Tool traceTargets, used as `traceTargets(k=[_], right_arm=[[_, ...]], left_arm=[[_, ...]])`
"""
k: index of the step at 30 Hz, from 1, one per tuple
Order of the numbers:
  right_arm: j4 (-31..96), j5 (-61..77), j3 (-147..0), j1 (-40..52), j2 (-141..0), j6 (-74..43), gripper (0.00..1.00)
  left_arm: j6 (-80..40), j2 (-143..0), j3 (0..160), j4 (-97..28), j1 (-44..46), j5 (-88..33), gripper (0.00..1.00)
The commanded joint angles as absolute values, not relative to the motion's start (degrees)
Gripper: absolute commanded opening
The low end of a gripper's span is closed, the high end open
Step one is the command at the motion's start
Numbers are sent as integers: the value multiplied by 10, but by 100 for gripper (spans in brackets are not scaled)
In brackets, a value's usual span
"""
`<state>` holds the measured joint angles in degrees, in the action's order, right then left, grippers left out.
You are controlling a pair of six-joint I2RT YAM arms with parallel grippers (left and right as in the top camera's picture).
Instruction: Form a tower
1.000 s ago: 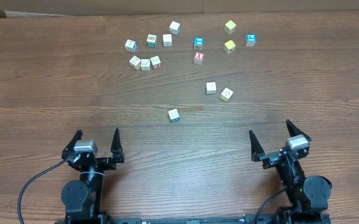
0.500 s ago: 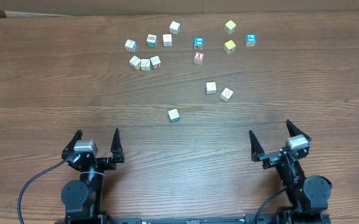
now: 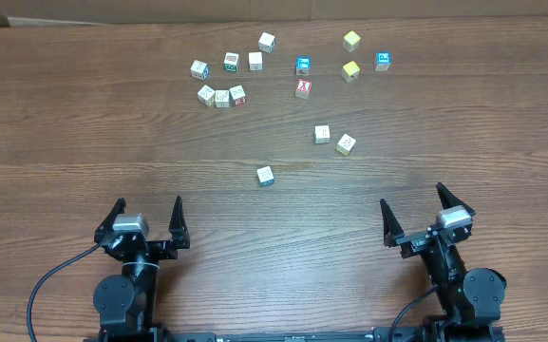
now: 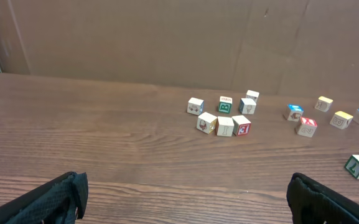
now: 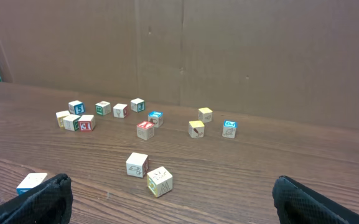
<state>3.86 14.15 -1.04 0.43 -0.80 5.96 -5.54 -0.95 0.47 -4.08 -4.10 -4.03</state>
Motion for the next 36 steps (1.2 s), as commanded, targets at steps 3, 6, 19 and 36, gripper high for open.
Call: traceTargets(k=[3,6,19,36], right_arm=[[35,136,-5,7,-1,54,100],[35,136,-5,7,-1,54,100],[35,136,-5,7,-1,54,100],[36,136,-5,7,-1,54,100]], left_arm=[[-44,-3,3,-43,-38,-34,100],[-44,-3,3,-43,-38,-34,99],[-33,-3,3,-23,-38,2,100],[33,-139,377,-150,-38,-153,100]])
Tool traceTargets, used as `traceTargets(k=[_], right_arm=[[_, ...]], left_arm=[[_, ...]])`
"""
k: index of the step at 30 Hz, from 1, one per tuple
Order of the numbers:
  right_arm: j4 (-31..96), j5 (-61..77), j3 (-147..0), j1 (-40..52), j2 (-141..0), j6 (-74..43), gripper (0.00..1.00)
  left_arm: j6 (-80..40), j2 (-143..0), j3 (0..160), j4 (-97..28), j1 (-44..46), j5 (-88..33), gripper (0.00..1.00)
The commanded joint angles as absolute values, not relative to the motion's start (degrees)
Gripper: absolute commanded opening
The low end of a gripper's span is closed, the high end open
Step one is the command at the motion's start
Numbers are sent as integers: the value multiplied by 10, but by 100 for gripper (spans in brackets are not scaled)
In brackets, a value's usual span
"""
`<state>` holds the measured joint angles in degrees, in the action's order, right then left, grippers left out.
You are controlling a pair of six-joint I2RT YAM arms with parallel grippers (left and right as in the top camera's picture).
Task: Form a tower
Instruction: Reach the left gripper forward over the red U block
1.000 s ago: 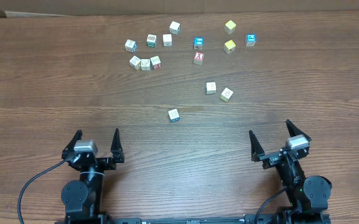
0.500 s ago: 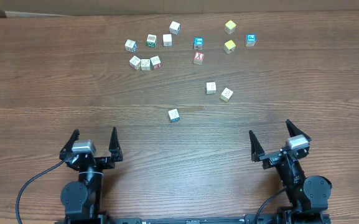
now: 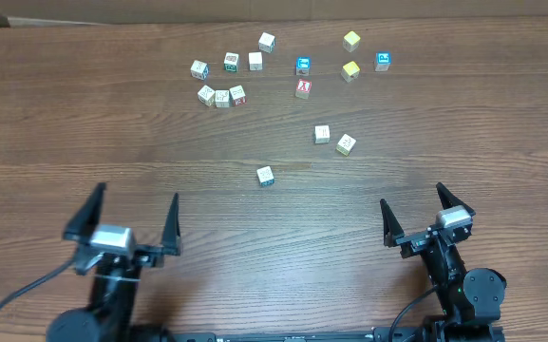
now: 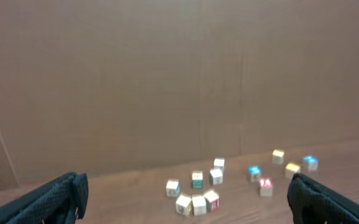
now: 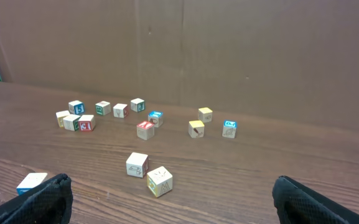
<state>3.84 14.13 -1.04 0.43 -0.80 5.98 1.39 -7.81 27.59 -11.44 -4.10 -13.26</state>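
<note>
Several small wooden letter blocks lie scattered on the far half of the brown table (image 3: 84, 114). A cluster of blocks (image 3: 221, 95) sits at far left, a red-faced block (image 3: 303, 88) and blue-topped block (image 3: 303, 66) in the middle, yellow blocks (image 3: 350, 69) at far right. Two pale blocks (image 3: 334, 139) lie nearer, and a lone blue-sided block (image 3: 265, 176) is nearest. My left gripper (image 3: 129, 214) is open and raised at the near left. My right gripper (image 3: 411, 214) is open at the near right. Neither holds anything.
A brown cardboard wall (image 5: 229, 50) stands behind the table's far edge. In the right wrist view the two pale blocks (image 5: 148, 174) lie ahead between the fingers, the blue-sided block (image 5: 32, 182) at lower left.
My left gripper has risen and shifted left and nearer; its wrist view now shows mostly the cardboard wall with the blocks low in the frame. The right arm and the blocks have not moved.
</note>
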Motion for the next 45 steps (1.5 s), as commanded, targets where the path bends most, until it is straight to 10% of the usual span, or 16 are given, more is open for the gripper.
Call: traceTargets(k=[1,19,40,42,43,45], right_arm=[[35,136,-5,7,-1,54,100],[35,136,-5,7,-1,54,100],[35,136,-5,7,-1,54,100],[36,136,-5,7,-1,54,100],[35,136,-5,7,-1,54,100],[35,136,-5,7,-1,54,100]], left_arm=[[35,-167,417,-174,-38,-158,100],[77,-771,1195,-741,-37,-221,100],[-72,-1042,1236,-830,-37,-257,100],[-79,-1057,1236,-830,-37,-258,24],[-79,-1063,1236,-831,-37,-258,4],[-79,-1078,1235,-843,-37,-258,4]])
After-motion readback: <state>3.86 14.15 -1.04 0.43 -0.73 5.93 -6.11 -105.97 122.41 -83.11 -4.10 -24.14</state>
